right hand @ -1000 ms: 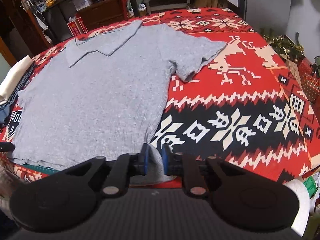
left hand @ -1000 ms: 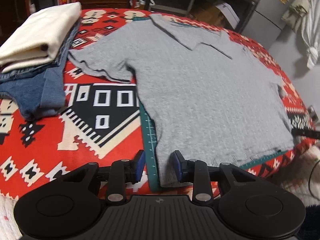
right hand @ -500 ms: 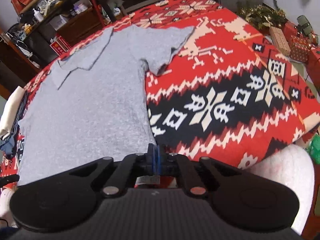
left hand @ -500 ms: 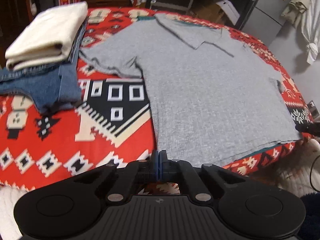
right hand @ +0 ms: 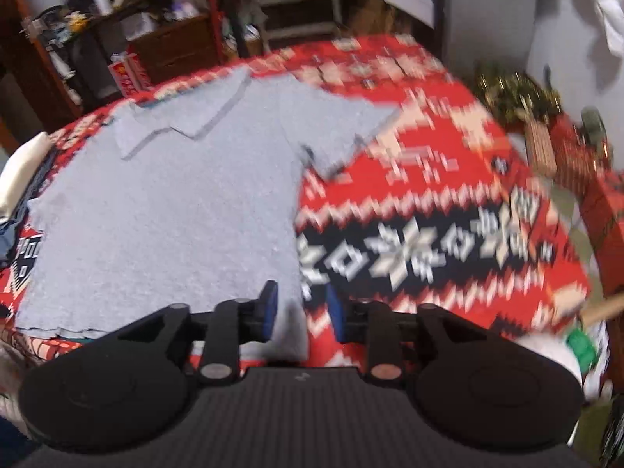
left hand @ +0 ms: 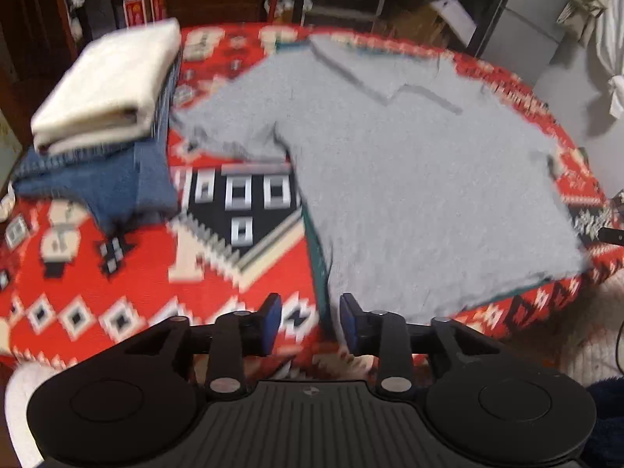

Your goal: Fold clothes

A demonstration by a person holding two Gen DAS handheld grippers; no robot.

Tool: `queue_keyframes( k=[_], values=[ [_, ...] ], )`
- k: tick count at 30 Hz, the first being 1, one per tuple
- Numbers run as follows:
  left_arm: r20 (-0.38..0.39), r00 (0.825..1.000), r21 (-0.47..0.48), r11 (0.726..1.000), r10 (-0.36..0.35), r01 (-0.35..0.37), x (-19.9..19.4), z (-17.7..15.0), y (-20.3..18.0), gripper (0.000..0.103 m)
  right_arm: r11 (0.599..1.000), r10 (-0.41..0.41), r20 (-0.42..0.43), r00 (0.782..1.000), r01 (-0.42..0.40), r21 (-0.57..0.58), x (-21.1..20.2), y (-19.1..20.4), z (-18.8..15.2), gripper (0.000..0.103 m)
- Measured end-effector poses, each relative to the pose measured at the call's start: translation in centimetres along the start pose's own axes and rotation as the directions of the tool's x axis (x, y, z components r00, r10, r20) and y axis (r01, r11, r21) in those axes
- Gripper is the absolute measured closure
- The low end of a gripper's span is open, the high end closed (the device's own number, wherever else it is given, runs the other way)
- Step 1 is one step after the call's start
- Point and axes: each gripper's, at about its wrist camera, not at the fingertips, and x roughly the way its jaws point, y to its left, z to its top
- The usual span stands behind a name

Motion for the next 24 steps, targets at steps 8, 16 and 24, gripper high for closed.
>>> queue_keyframes(
  k=[8, 16, 24],
  values=[
    [0.181, 0.983, 0.056, 0.998, -0.03, 0.02, 0.3, 4.6, -3.3, 0.016, 0.988, 0.107, 0.078, 0.991, -0.097, -0.118, 1.5, 4.5, 6.0, 0.011],
    [0.188, 0.982, 0.128, 0.992, -0.033, 0.009, 9.3, 11.7, -5.6, 0.014, 0.978, 0.118, 0.047, 0.992, -0.108, -0.177, 11.7, 7.7, 12.3, 0.001],
    [0.138, 0.99, 0.192, 0.981, 0.003, -0.03, 16.1, 17.1, -5.6, 0.014, 0.976, 0.06, -0.052, 0.997, -0.07, -0.208, 20.4, 8.9, 17.1, 0.001]
  ],
)
